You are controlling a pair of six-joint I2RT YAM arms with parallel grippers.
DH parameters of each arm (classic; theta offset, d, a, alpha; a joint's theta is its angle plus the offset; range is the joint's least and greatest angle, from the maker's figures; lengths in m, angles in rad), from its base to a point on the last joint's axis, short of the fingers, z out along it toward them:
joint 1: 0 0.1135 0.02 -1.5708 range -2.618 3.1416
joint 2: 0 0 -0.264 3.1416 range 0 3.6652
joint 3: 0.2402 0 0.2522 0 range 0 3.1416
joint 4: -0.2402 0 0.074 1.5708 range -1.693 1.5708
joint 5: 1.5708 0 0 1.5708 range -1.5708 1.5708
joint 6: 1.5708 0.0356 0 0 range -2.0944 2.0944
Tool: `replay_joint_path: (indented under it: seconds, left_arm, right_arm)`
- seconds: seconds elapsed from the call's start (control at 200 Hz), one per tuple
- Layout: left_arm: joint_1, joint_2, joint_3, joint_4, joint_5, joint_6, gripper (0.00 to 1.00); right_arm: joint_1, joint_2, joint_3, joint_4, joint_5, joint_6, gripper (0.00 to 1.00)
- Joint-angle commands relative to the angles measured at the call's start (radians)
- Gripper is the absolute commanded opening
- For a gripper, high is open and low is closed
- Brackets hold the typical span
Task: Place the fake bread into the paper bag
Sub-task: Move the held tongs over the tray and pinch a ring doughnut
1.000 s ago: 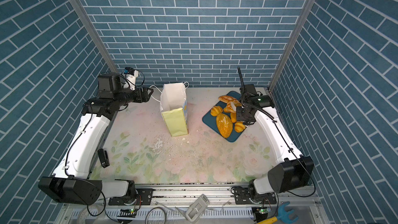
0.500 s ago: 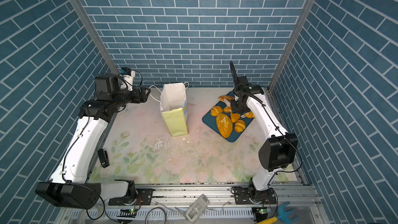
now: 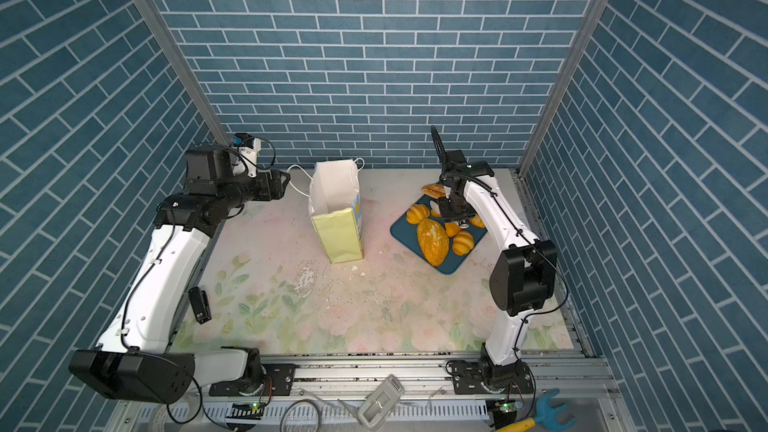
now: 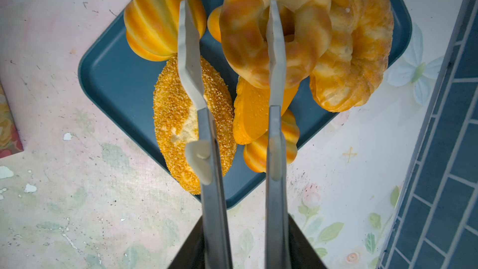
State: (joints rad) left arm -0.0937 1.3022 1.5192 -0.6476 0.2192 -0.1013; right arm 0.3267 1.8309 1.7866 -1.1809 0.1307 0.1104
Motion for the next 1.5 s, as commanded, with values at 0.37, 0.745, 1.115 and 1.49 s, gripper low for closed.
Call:
replay_joint_path:
  seconds: [0.37, 0.745, 1.115, 1.49]
  left_arm:
    - [0.005, -0.030, -0.031, 0.005, -0.012, -0.021, 0.81]
    - [0.005, -0.034, -0.031, -0.003, 0.008, -0.028, 0.81]
    - [0.005, -0.046, -0.036, -0.002, 0.014, -0.026, 0.81]
    - [0.005, -0.048, -0.050, 0.012, 0.036, -0.041, 0.81]
  right_arm:
    - [0.058, 0.024, -0.067, 0.046, 0.184, -0.105, 0.40]
    - [0.080, -0.040, -0.146, 0.064, 0.202, -0.109, 0.25]
    - [0.116, -0.164, -0.188, 0.014, 0.201, -0.088, 0.18]
    - [0.140, -0.285, -0.173, -0.023, 0.158, -0.016, 0.15]
